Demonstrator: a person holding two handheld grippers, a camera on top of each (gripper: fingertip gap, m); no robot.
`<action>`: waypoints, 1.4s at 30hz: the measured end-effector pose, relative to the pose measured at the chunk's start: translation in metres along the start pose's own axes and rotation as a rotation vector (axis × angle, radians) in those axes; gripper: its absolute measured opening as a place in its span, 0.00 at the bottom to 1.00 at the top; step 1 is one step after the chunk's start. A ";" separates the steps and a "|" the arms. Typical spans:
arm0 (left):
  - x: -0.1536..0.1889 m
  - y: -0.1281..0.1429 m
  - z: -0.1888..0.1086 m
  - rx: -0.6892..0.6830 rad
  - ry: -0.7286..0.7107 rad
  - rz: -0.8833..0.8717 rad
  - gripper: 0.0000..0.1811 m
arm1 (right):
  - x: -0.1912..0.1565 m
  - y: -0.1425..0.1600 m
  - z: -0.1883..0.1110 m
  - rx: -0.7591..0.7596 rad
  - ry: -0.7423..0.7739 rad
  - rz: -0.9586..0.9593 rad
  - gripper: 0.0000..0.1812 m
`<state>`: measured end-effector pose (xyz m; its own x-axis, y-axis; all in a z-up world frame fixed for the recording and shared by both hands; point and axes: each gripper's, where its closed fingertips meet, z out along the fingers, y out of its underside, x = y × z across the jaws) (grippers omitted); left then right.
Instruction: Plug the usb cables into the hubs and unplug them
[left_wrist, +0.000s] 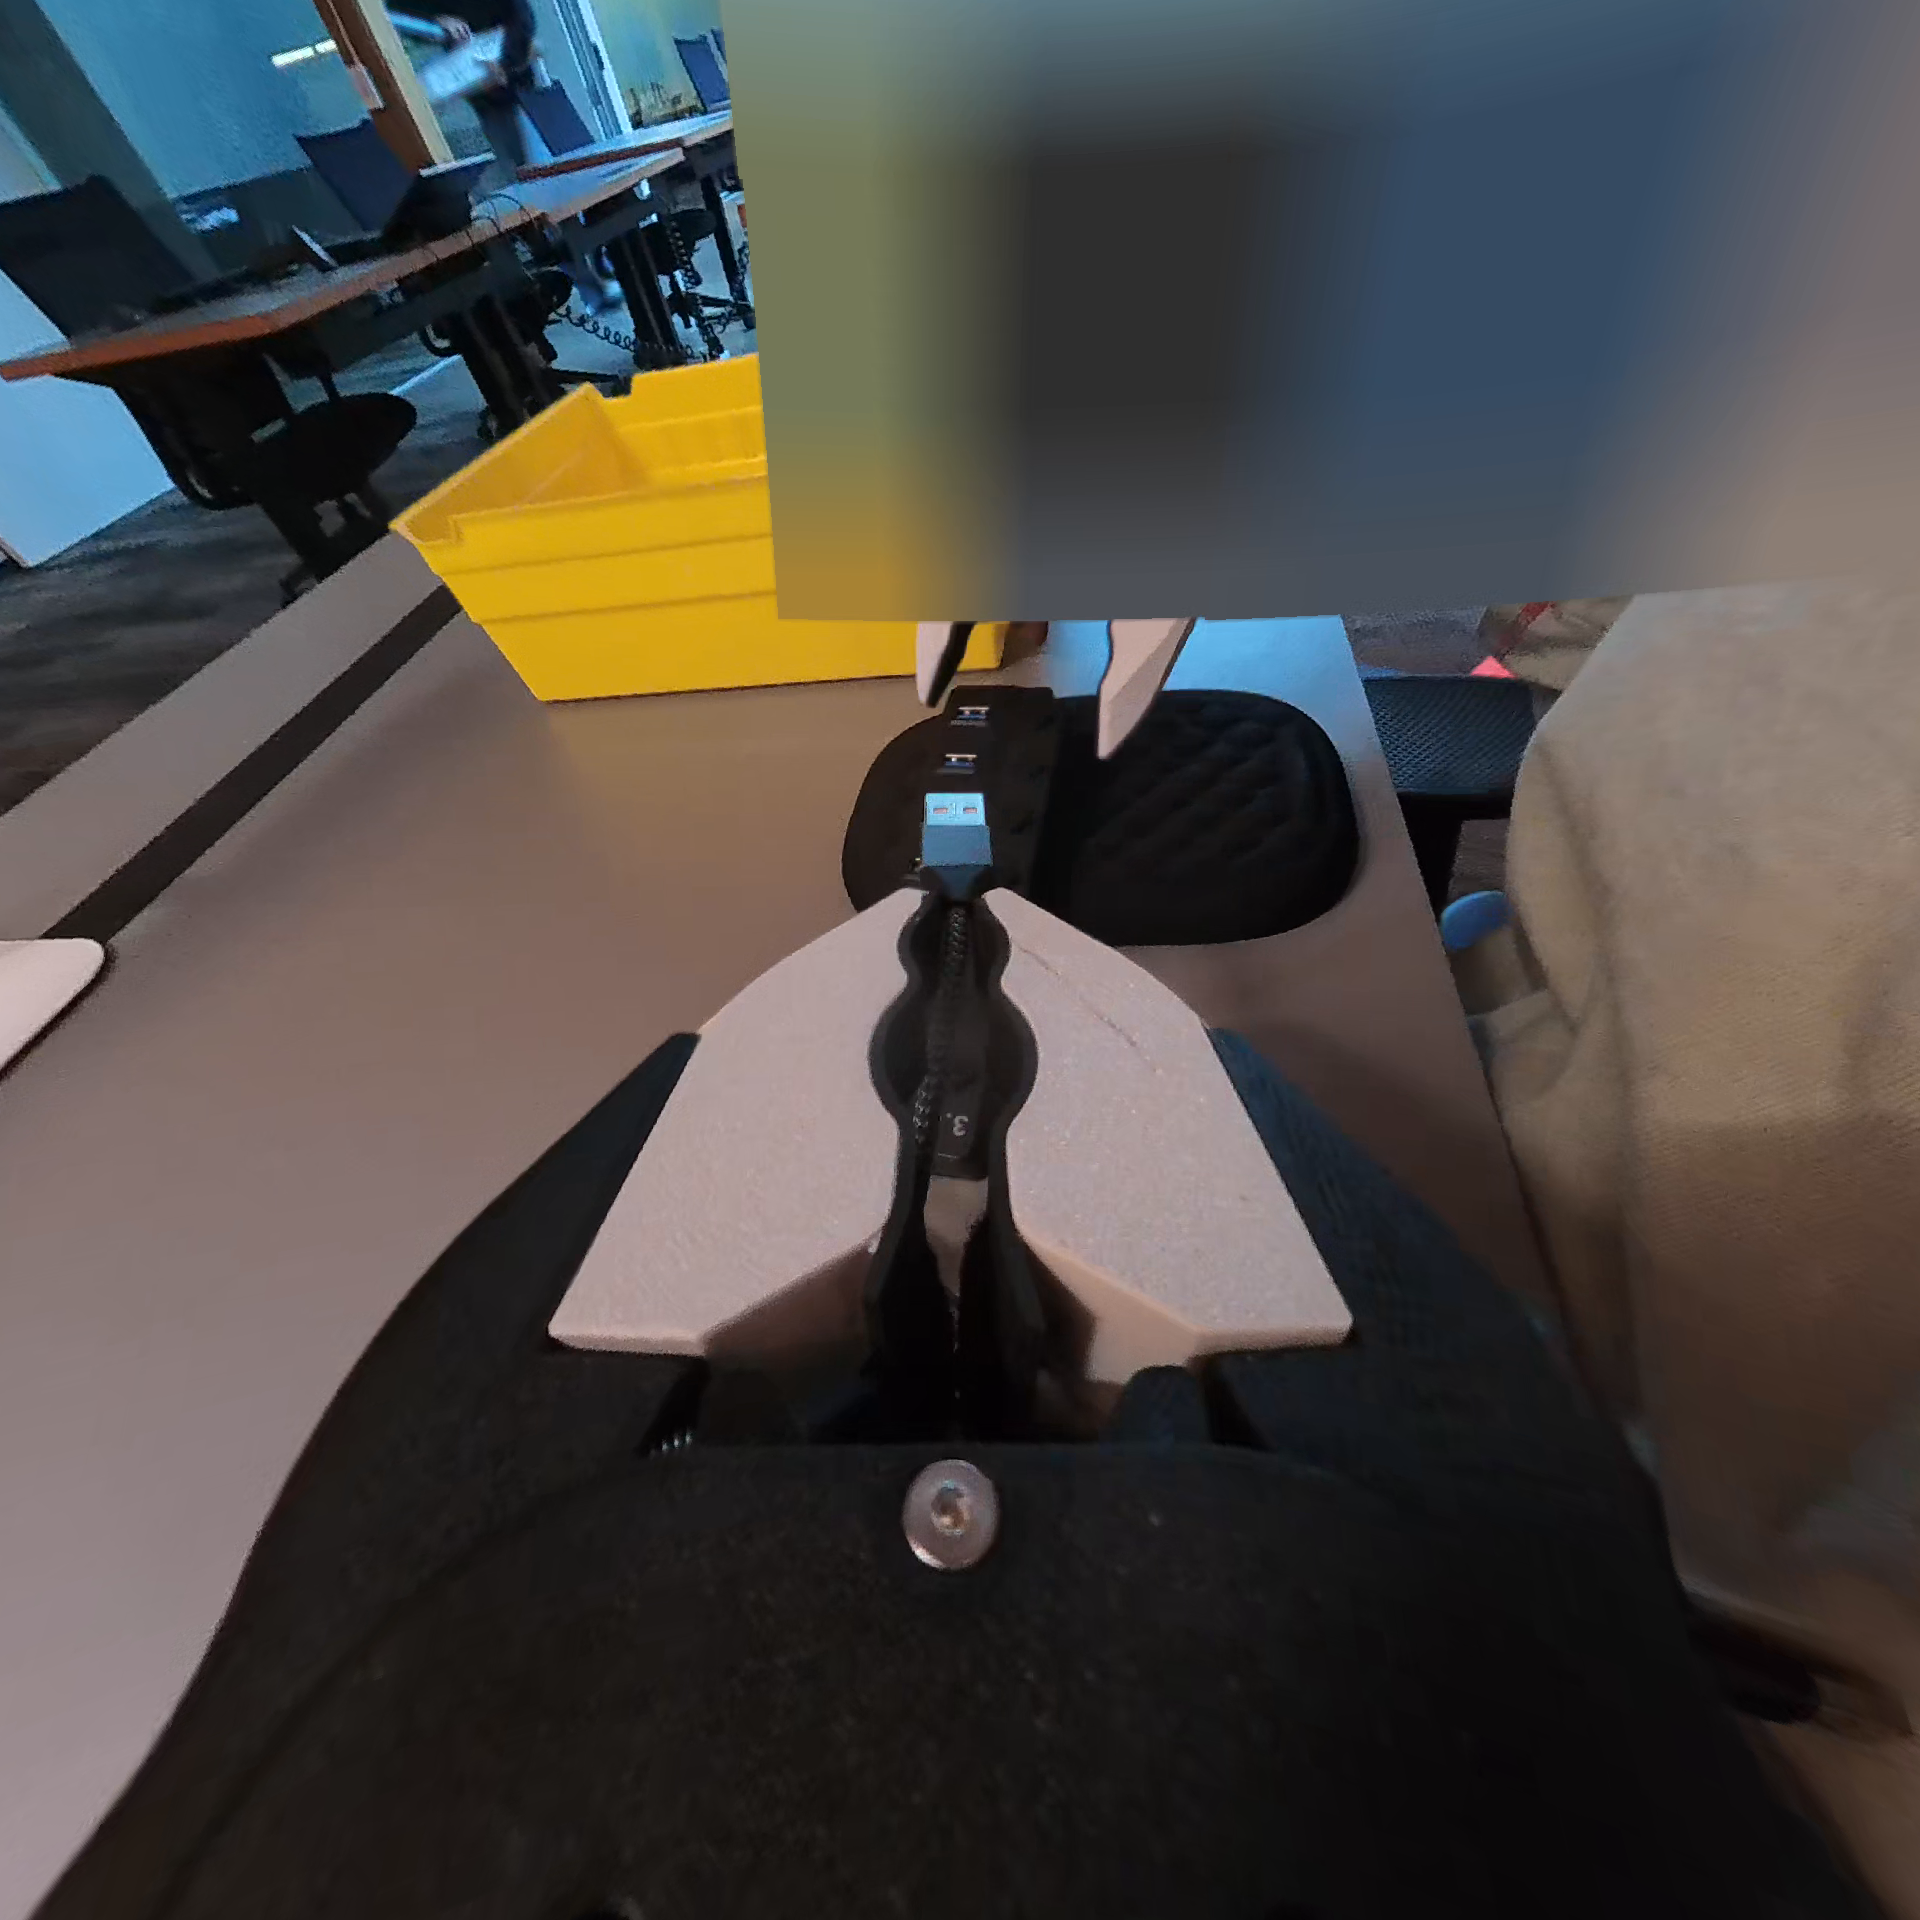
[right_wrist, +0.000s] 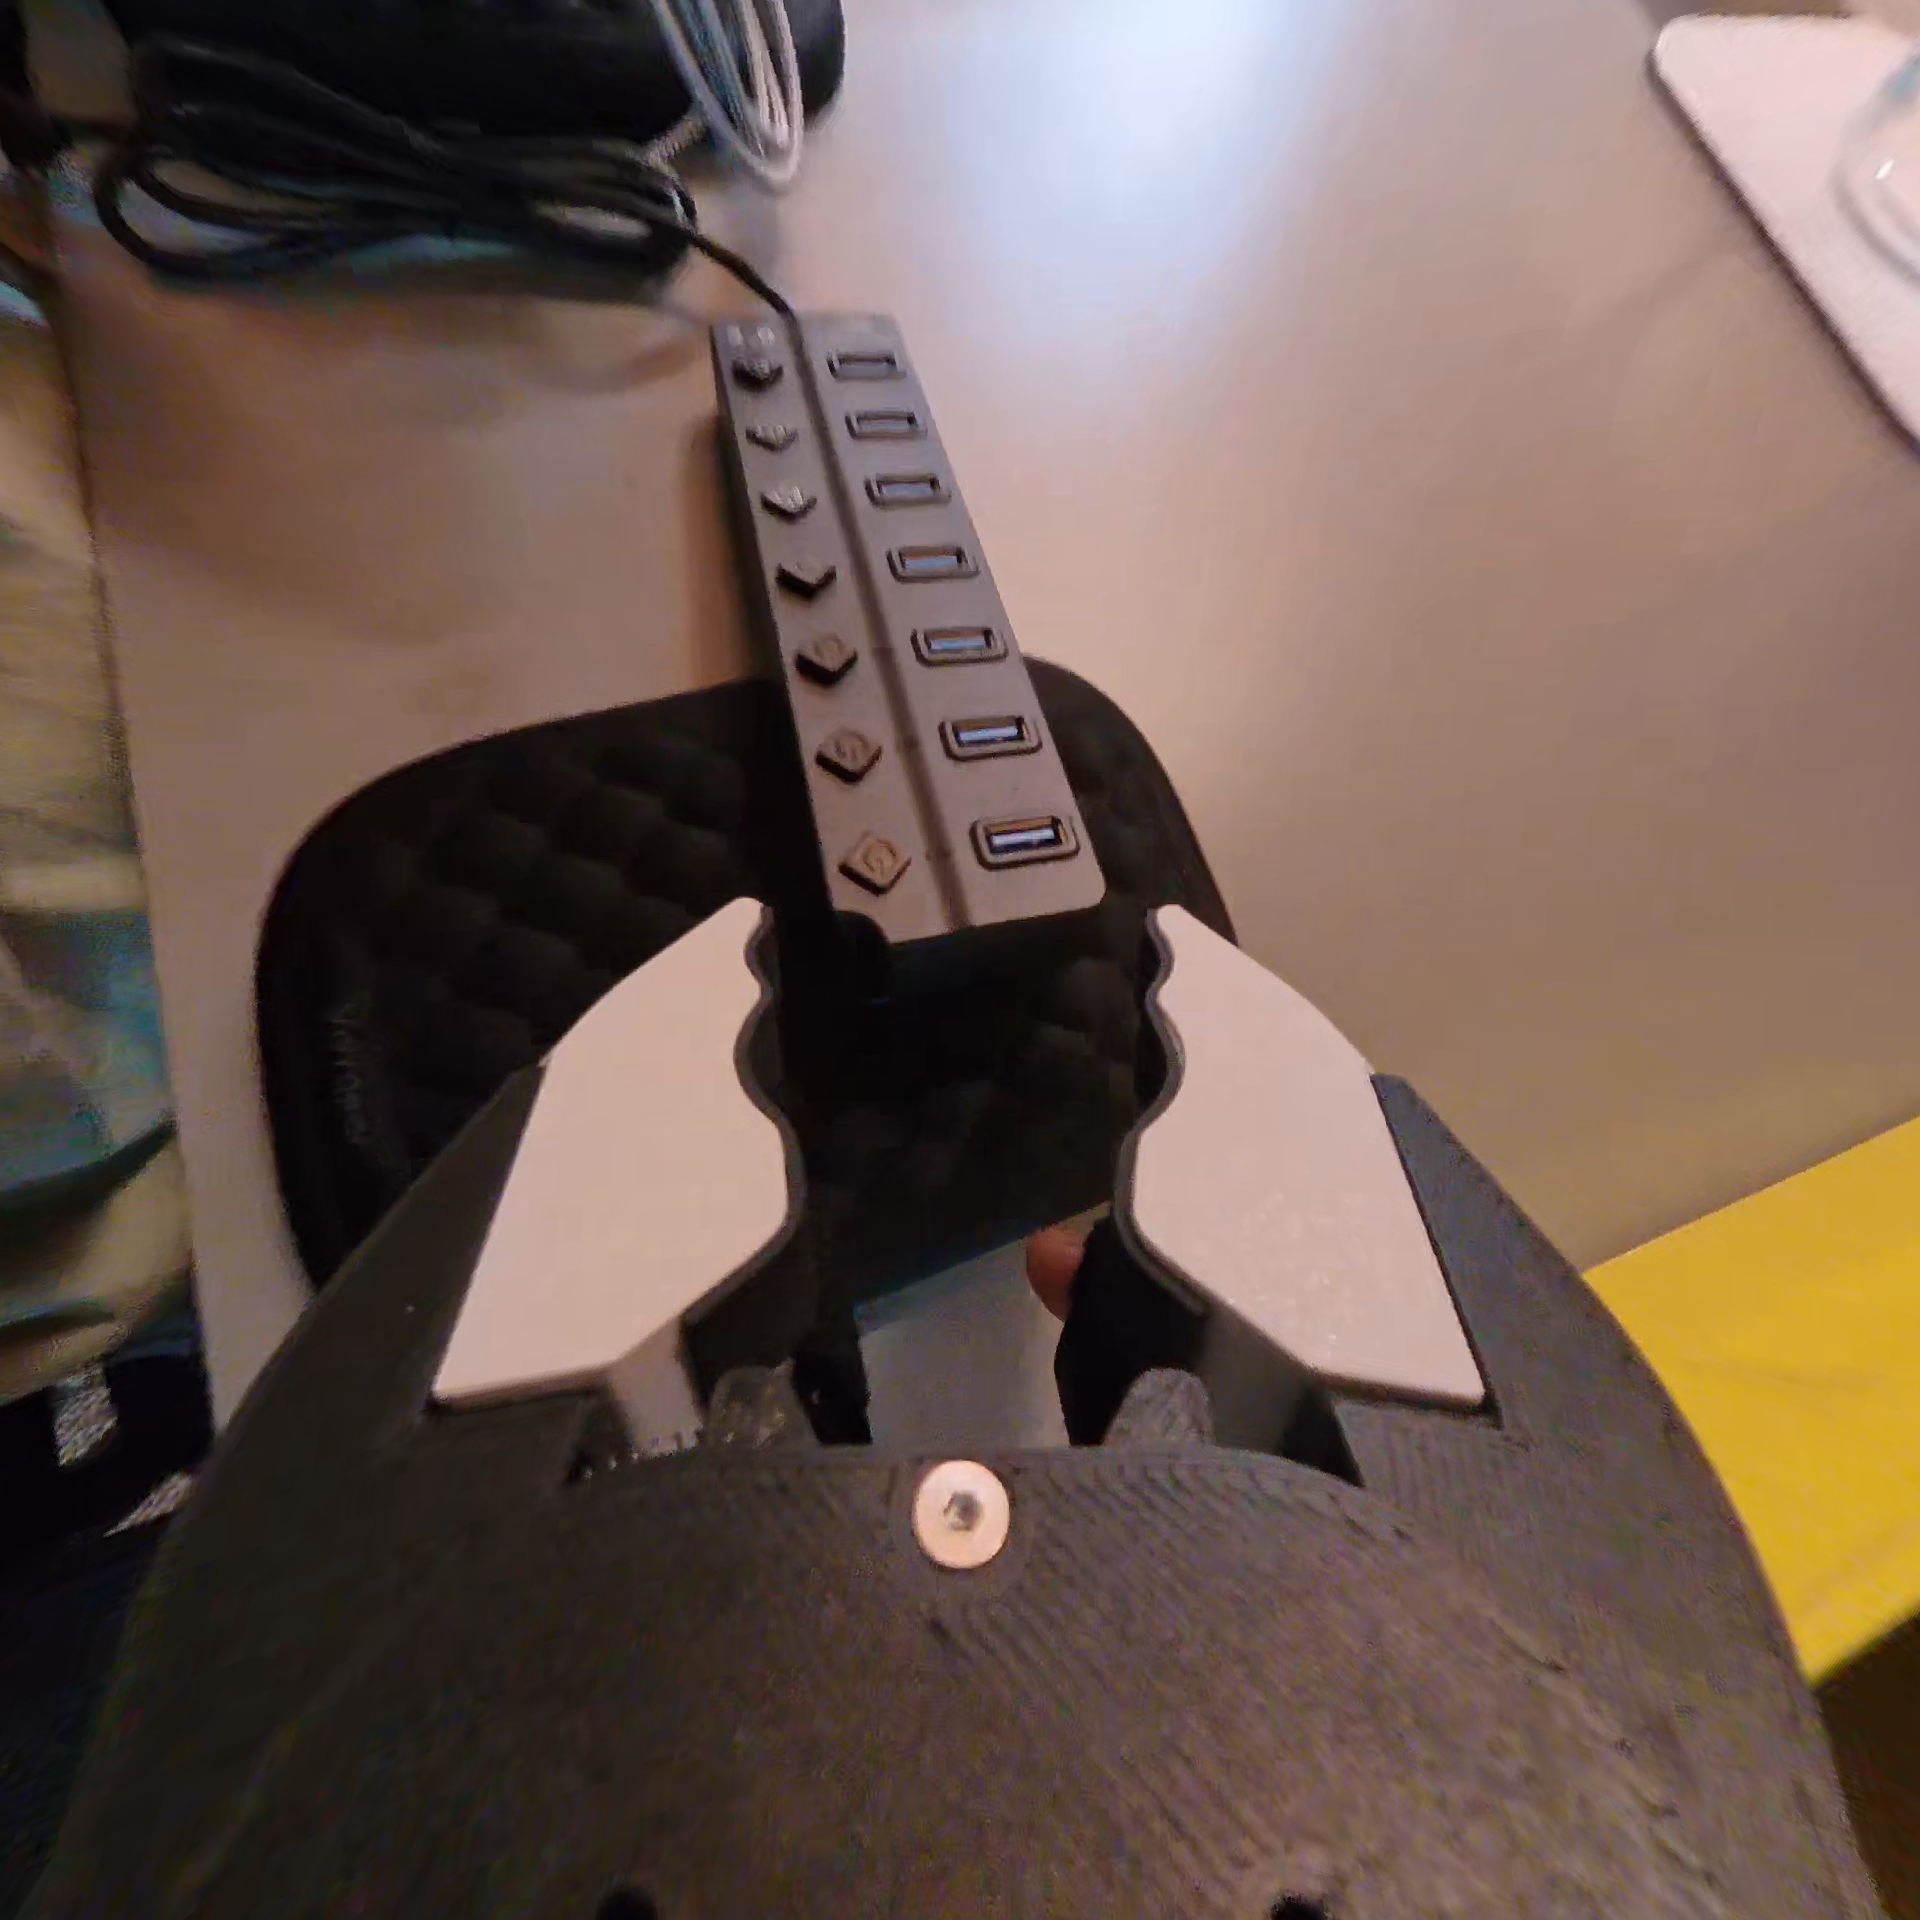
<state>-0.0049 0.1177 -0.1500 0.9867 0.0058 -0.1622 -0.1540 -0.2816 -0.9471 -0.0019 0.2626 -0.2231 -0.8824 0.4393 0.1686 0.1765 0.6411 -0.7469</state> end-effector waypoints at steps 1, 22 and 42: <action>-0.002 0.000 0.000 -0.007 0.001 -0.009 0.03 | 0.000 0.005 0.005 -0.013 -0.013 0.001 0.36; -0.012 -0.048 -0.050 0.522 0.175 -0.302 0.03 | -0.022 -0.148 -0.032 0.440 0.029 -0.216 0.30; -0.009 -0.059 -0.020 0.047 0.033 0.322 0.03 | -0.028 -0.156 -0.026 0.396 -0.001 -0.301 0.30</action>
<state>-0.0035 0.1151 -0.0868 0.8880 -0.1082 -0.4469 -0.4598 -0.2196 -0.8605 0.0063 0.1669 -0.0944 -0.8691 0.2707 0.4140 -0.2655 0.4510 -0.8521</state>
